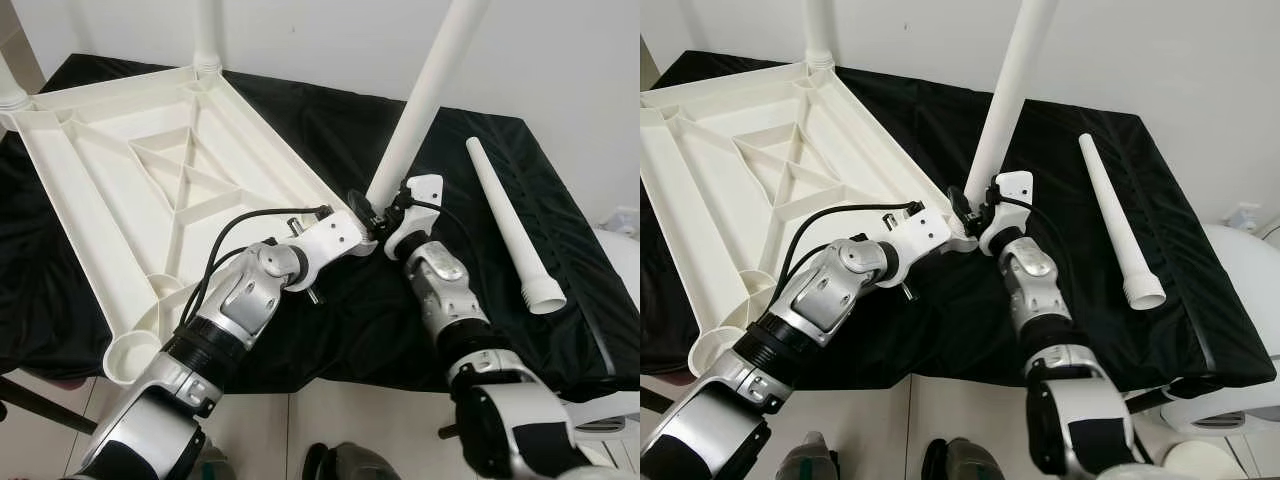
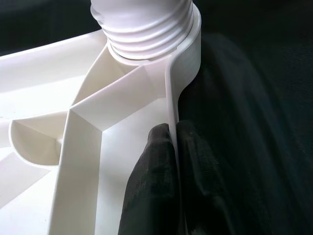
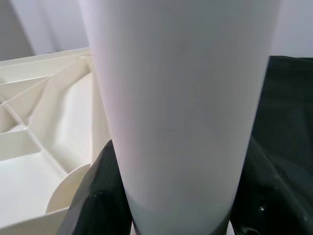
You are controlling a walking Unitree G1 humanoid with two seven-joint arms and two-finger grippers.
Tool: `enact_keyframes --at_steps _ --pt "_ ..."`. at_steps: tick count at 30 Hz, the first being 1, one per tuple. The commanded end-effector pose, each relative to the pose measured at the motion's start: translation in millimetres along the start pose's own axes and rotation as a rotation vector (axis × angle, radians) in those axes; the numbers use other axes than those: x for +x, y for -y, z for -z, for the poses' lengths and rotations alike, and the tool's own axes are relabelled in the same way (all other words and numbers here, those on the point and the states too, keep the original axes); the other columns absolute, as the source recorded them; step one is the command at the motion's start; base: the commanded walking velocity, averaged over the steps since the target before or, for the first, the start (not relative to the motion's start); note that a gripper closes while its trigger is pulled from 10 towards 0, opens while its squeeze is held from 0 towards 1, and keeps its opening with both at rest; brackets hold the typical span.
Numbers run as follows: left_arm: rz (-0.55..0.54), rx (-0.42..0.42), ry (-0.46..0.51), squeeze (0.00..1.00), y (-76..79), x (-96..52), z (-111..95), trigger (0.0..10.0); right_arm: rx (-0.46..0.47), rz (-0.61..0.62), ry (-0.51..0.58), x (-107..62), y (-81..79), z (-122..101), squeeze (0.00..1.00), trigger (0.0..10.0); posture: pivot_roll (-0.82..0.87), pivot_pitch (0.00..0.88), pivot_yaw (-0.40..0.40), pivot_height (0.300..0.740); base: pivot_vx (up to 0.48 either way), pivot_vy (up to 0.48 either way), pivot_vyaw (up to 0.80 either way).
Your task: Building children table
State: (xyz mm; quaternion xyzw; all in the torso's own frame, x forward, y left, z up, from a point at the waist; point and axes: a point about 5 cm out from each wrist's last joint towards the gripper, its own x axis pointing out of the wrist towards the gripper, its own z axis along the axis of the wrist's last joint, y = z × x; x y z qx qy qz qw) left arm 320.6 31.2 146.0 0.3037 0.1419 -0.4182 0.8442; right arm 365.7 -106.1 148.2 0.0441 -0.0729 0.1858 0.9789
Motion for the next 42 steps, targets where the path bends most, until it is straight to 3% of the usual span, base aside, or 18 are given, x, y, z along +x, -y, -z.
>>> enact_keyframes --at_steps 1,9,12,13,28,29,36,42 --pt "0.040 0.033 0.038 0.00 10.3 2.5 -11 10.0 0.010 0.068 0.028 4.2 -3.5 -8 0.00 10.0 0.09 0.024 -0.131 0.740 0.000 0.000 0.00" --pt "0.043 0.034 0.038 0.00 12.2 2.8 -11 10.0 -0.003 0.210 0.018 5.9 -6.6 -9 0.00 10.0 0.10 0.020 -0.136 0.740 0.000 0.000 0.00" --pt "0.045 0.034 0.038 0.00 12.9 2.7 -11 10.0 -0.017 0.308 0.000 5.0 -9.2 -7 0.00 10.0 0.10 0.016 -0.142 0.740 0.000 0.000 0.00" --pt "0.045 0.035 0.037 0.00 13.5 2.7 -11 10.0 -0.029 0.412 -0.008 1.5 -9.9 -6 0.00 10.0 0.10 0.015 -0.142 0.740 0.000 0.000 0.00" --pt "0.048 0.036 0.038 0.00 15.3 2.7 -11 10.0 -0.046 0.512 -0.002 -6.2 -7.5 -8 0.00 10.0 0.10 0.014 -0.145 0.740 0.000 0.000 0.00" --pt "0.049 0.036 0.038 0.00 15.4 2.8 -11 10.0 -0.036 0.502 0.007 -6.7 -8.5 -10 1.00 10.0 0.10 0.015 -0.145 0.740 0.000 0.000 0.00" --pt "0.049 0.036 0.038 0.00 15.7 2.8 -12 10.0 0.000 0.432 0.032 -9.1 -11.7 -13 1.00 10.0 0.10 0.018 -0.145 0.740 0.000 0.000 0.00" --pt "0.047 0.033 0.036 0.00 15.2 2.7 -11 10.0 -0.005 0.415 0.037 -14.5 -2.0 -13 1.00 10.0 0.09 0.020 -0.146 0.740 0.000 0.000 0.00"
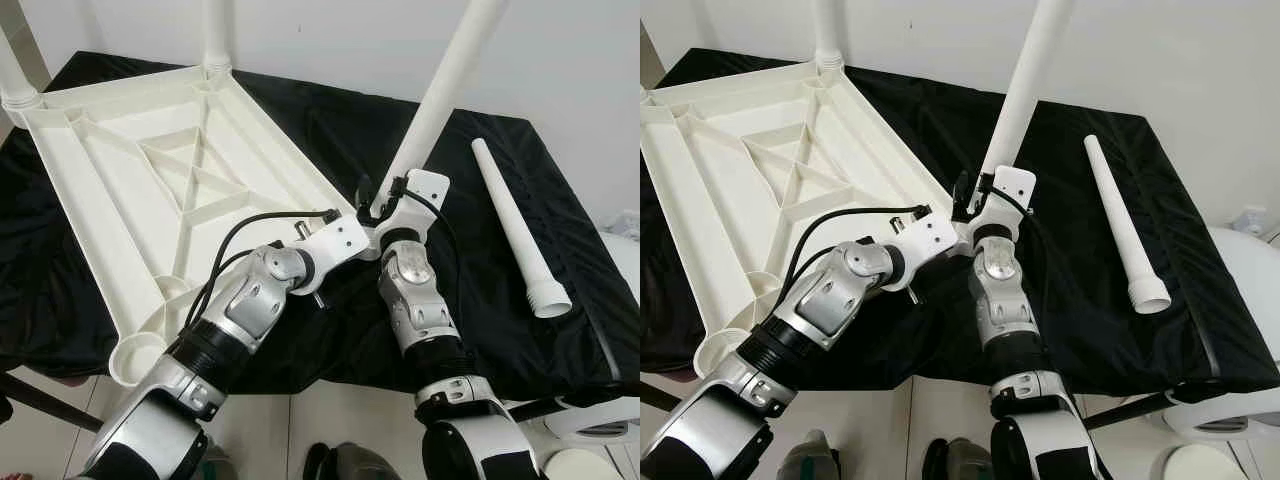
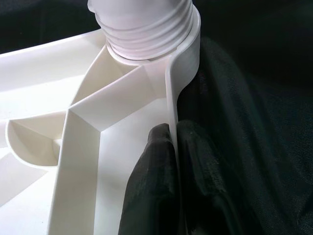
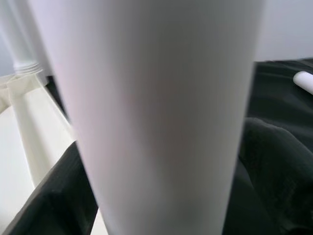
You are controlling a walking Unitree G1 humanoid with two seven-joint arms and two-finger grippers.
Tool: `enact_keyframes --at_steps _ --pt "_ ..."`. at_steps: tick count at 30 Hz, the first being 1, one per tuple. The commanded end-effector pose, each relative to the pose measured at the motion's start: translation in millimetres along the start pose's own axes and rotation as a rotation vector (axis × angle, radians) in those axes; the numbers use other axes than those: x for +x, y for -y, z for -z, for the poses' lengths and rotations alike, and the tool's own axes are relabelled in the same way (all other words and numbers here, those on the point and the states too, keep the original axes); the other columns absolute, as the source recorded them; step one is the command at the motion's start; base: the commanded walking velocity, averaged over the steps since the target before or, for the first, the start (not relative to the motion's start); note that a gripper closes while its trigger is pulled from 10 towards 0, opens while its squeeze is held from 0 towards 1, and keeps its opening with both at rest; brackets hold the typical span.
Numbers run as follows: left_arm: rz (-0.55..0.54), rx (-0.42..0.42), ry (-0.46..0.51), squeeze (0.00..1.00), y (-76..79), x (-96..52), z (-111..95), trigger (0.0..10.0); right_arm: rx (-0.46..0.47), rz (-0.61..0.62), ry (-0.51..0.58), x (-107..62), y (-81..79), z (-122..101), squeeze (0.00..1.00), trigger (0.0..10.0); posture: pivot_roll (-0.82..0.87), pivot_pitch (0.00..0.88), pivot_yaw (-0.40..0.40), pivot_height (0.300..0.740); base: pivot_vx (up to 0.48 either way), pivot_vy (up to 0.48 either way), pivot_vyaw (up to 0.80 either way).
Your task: Building children table
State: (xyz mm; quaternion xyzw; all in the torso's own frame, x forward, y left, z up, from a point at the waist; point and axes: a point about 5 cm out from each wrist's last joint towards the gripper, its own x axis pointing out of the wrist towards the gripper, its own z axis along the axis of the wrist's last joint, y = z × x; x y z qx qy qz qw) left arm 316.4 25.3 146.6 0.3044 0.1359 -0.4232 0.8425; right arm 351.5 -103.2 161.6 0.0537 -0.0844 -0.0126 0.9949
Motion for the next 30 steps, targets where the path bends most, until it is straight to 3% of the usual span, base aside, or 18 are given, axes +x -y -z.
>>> enact_keyframes --at_steps 1,7,8,14,15,18,20,30 --pt "0.041 0.024 0.024 0.00 9.2 2.0 -7 10.0 0.011 0.003 -0.006 -1.7 12.6 2 1.00 10.0 0.09 0.021 -0.145 0.740 0.000 0.000 0.00" --pt "0.041 0.022 0.024 0.00 9.2 1.8 -7 10.0 0.014 -0.073 -0.011 -2.1 22.6 3 1.00 10.0 0.09 0.022 -0.145 0.740 0.000 0.000 0.00" --pt "0.041 0.022 0.023 0.00 8.9 1.7 -7 10.0 0.012 -0.102 -0.007 -3.0 24.5 2 0.00 10.0 0.09 0.025 -0.143 0.740 0.000 0.000 0.00" --pt "0.039 0.022 0.022 0.00 8.1 1.3 -7 10.0 0.011 -0.222 -0.014 -4.8 30.7 3 0.00 10.0 0.09 0.030 -0.140 0.740 0.000 0.000 0.00" --pt "0.038 0.020 0.022 0.00 7.1 0.9 -6 10.0 -0.013 -0.371 -0.022 -6.4 37.9 2 0.00 10.0 0.08 0.037 -0.133 0.740 0.000 0.000 0.00" --pt "0.038 0.020 0.021 0.00 6.7 0.8 -6 10.0 -0.026 -0.429 -0.029 -7.2 40.7 3 0.00 10.0 0.08 0.037 -0.133 0.740 0.000 0.000 0.00" --pt "0.037 0.020 0.021 0.00 5.8 0.7 -6 10.0 -0.057 -0.554 -0.027 -10.2 42.2 2 0.00 10.0 0.08 0.042 -0.124 0.740 0.000 0.000 0.00" --pt "0.038 0.021 0.024 0.00 4.4 1.3 -7 10.0 -0.059 -0.766 -0.069 -6.5 54.9 -1 0.00 10.0 0.08 0.043 -0.120 0.740 0.000 0.000 0.00"
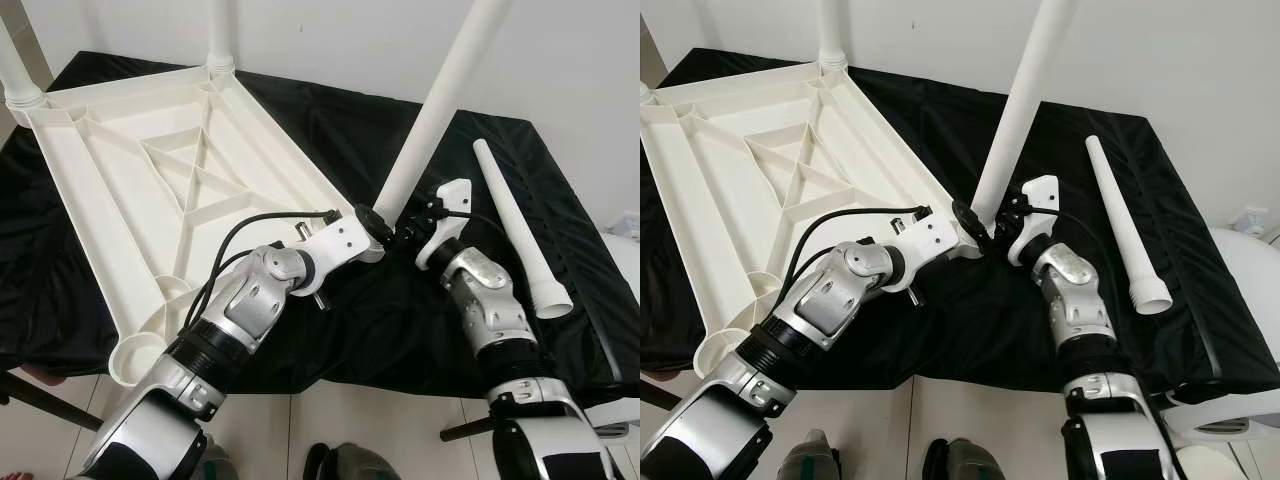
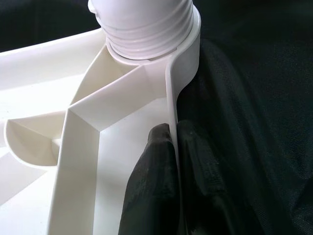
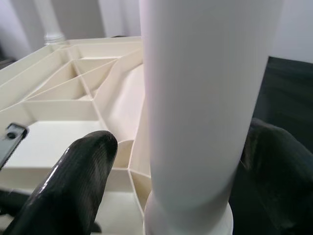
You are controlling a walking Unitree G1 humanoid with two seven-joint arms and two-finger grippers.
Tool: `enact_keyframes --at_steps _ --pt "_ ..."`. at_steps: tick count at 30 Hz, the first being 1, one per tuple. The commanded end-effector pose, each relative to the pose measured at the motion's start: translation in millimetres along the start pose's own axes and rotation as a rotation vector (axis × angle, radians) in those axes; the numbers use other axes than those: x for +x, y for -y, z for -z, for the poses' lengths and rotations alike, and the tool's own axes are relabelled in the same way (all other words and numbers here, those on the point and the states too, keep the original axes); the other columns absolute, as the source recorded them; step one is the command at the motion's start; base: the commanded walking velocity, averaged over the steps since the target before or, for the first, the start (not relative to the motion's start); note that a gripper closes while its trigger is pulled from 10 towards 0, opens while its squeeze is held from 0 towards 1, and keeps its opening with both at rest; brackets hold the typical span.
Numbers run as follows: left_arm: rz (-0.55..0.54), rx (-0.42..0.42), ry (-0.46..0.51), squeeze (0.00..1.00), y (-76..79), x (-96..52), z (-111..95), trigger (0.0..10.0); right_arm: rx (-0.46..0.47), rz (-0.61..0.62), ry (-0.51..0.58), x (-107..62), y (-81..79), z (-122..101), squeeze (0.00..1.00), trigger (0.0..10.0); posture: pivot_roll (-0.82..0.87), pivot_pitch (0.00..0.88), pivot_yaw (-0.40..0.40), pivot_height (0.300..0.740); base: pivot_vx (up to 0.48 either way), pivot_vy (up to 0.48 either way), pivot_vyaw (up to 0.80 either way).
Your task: Building children table
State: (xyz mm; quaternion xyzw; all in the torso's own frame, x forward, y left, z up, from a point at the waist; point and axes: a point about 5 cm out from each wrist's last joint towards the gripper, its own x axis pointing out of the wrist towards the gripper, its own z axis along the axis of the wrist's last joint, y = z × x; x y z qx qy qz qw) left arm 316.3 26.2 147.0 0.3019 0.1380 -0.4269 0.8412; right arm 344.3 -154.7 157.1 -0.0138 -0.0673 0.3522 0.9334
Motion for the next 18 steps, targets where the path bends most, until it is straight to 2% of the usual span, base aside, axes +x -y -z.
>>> enact_keyframes --at_steps 1,5,10,17,18 --pt "0.028 0.026 0.024 0.00 4.7 2.2 -8 10.0 0.002 -0.022 -0.009 -2.3 4.4 2 0.00 10.0 0.08 0.042 -0.118 0.740 0.000 0.000 0.00" --pt "0.028 0.026 0.024 0.00 4.5 2.3 -8 10.0 0.011 -0.030 -0.019 -2.3 8.9 4 0.00 10.0 0.08 0.041 -0.117 0.740 0.000 0.000 0.00" --pt "0.027 0.027 0.026 0.00 4.0 1.7 -9 10.0 0.031 -0.003 -0.047 1.0 22.4 7 0.00 10.0 0.08 0.039 -0.112 0.740 0.000 0.000 0.00" --pt "0.029 0.029 0.027 0.00 4.0 1.7 -9 10.0 0.043 0.010 -0.050 8.3 26.0 6 0.00 10.0 0.08 0.040 -0.110 0.740 0.000 0.000 0.00" --pt "0.029 0.029 0.027 0.00 4.0 1.7 -9 10.0 0.043 0.006 -0.050 9.4 25.7 6 0.00 9.3 0.08 0.040 -0.109 0.740 0.000 0.000 0.00"
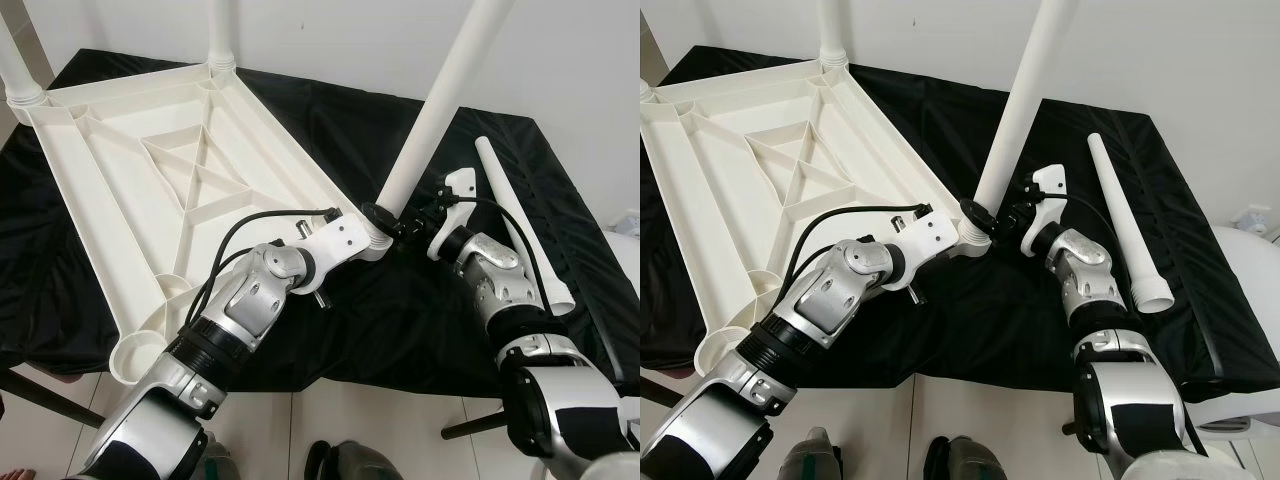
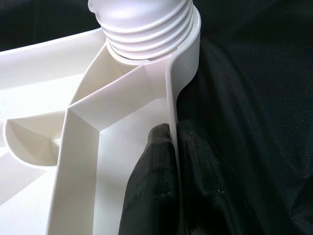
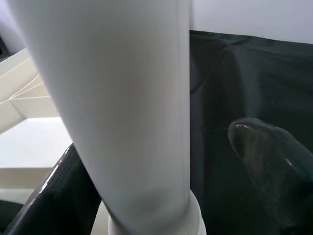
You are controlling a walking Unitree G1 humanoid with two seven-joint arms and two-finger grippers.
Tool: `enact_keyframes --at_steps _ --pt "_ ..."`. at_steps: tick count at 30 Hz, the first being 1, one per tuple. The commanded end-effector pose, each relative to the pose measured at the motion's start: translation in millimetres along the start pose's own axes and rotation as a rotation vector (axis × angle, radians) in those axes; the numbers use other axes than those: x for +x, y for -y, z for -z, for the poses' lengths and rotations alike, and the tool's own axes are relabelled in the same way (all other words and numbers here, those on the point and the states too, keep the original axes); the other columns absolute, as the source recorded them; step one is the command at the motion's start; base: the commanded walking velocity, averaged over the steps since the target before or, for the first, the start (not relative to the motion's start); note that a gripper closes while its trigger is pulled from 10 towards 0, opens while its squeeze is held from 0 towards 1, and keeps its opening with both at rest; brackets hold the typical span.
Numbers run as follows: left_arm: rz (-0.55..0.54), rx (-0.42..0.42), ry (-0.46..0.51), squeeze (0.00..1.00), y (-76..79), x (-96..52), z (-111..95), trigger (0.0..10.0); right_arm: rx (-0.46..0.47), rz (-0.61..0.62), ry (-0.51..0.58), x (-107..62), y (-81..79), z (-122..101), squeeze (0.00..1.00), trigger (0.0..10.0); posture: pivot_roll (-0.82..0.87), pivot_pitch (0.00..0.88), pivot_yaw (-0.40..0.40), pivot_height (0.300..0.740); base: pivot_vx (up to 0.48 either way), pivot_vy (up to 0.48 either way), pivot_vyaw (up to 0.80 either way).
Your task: Building children table
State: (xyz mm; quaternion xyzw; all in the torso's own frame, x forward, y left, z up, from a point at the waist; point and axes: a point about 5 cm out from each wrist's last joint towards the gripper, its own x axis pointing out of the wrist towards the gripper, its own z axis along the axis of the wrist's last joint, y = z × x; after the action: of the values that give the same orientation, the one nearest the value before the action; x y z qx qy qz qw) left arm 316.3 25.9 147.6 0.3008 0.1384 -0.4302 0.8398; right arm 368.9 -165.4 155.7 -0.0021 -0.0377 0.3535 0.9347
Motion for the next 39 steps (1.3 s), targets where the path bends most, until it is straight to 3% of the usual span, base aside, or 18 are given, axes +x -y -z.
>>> enact_keyframes --at_steps 1,2,3,4,5,20,21,22,34,39 --pt "0.021 0.029 0.025 0.00 4.1 1.8 -9 10.0 0.000 0.007 -0.003 -1.5 1.7 1 0.00 9.3 0.08 0.040 -0.109 0.740 0.000 0.000 0.00" --pt "0.021 0.029 0.025 0.00 4.1 1.8 -9 10.0 0.000 0.007 -0.003 -1.5 1.7 1 0.00 9.3 0.08 0.040 -0.109 0.740 0.000 0.000 0.00" --pt "0.022 0.030 0.025 0.00 4.2 1.8 -9 10.0 0.000 0.003 -0.005 -0.8 1.5 2 0.00 8.7 0.08 0.040 -0.109 0.740 0.000 0.000 0.00" --pt "0.022 0.030 0.025 0.00 4.3 1.8 -9 10.0 0.000 -0.002 -0.007 0.2 1.5 1 0.00 3.0 0.08 0.040 -0.109 0.740 0.000 0.000 0.00" --pt "0.022 0.030 0.024 0.00 4.2 1.7 -9 10.0 0.000 -0.008 -0.012 1.0 1.5 1 0.00 0.0 0.08 0.040 -0.109 0.740 0.000 0.000 0.00" --pt "0.021 0.025 0.024 0.00 5.1 1.2 -8 10.0 0.006 -0.056 -0.032 -3.1 -0.8 9 0.00 0.0 0.08 0.044 -0.113 0.740 0.000 0.000 0.00" --pt "0.022 0.025 0.025 0.00 5.2 1.4 -9 10.0 0.011 -0.054 -0.031 -4.5 -1.5 11 0.00 2.8 0.08 0.043 -0.113 0.740 0.000 0.000 0.00" --pt "0.023 0.026 0.026 0.00 5.4 1.5 -9 10.0 0.014 -0.046 -0.028 -5.3 -1.8 12 0.00 10.0 0.08 0.043 -0.113 0.740 0.000 0.000 0.00" --pt "0.025 0.027 0.027 0.00 6.3 2.0 -9 10.0 0.028 0.110 0.054 0.7 -4.8 10 0.00 10.0 0.08 0.038 -0.118 0.740 0.000 0.000 0.00" --pt "0.028 0.028 0.027 0.00 7.3 2.6 -9 10.0 0.042 0.187 0.104 9.8 -13.7 7 0.00 10.0 0.08 0.034 -0.122 0.740 0.000 0.000 0.00"
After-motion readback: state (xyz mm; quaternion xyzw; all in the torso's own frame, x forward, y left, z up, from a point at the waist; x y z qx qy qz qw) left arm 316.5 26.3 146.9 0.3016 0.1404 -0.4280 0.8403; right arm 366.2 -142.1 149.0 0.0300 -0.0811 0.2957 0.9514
